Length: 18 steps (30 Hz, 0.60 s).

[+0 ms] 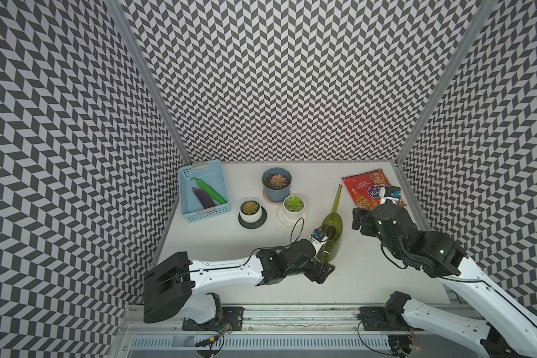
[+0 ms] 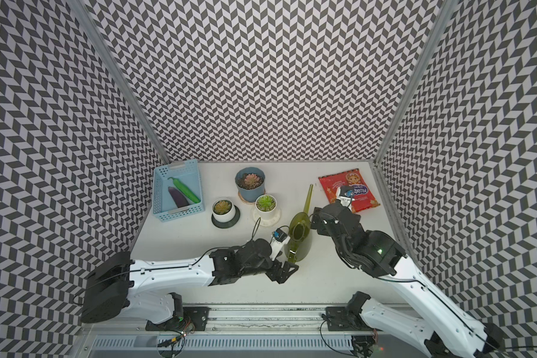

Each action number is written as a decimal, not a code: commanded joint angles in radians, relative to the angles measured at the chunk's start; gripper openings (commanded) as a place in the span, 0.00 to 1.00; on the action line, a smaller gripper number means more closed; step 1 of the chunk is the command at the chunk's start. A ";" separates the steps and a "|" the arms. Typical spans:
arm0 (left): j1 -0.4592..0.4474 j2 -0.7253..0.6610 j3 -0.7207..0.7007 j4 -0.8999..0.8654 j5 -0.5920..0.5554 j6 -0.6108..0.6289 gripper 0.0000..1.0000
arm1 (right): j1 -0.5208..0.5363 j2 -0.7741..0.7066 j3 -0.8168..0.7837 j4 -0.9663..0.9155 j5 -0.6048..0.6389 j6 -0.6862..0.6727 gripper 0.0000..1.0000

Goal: Water the succulent around the soil edge
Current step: Pick up the watering can from the center of the board.

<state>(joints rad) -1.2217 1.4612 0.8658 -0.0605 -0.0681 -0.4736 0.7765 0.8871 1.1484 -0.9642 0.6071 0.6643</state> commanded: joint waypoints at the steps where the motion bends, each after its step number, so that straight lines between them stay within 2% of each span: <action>1: -0.012 0.066 0.091 -0.076 -0.083 0.017 0.86 | 0.001 -0.048 -0.010 0.032 0.061 -0.007 1.00; 5: -0.015 0.144 0.165 -0.132 -0.132 0.022 0.77 | 0.001 -0.074 -0.001 0.033 0.090 -0.003 1.00; 7: -0.017 0.168 0.184 -0.153 -0.162 0.017 0.70 | 0.001 -0.082 0.000 0.038 0.102 -0.005 1.00; 12: -0.017 0.201 0.210 -0.220 -0.319 0.002 0.47 | 0.001 -0.085 -0.002 0.046 0.108 -0.011 1.00; 18: -0.026 0.172 0.194 -0.183 -0.307 0.025 0.26 | 0.000 -0.083 -0.012 0.054 0.101 -0.016 1.00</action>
<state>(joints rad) -1.2358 1.6550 1.0489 -0.2409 -0.3370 -0.4652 0.7765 0.8108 1.1427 -0.9558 0.6888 0.6579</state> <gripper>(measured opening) 0.269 0.996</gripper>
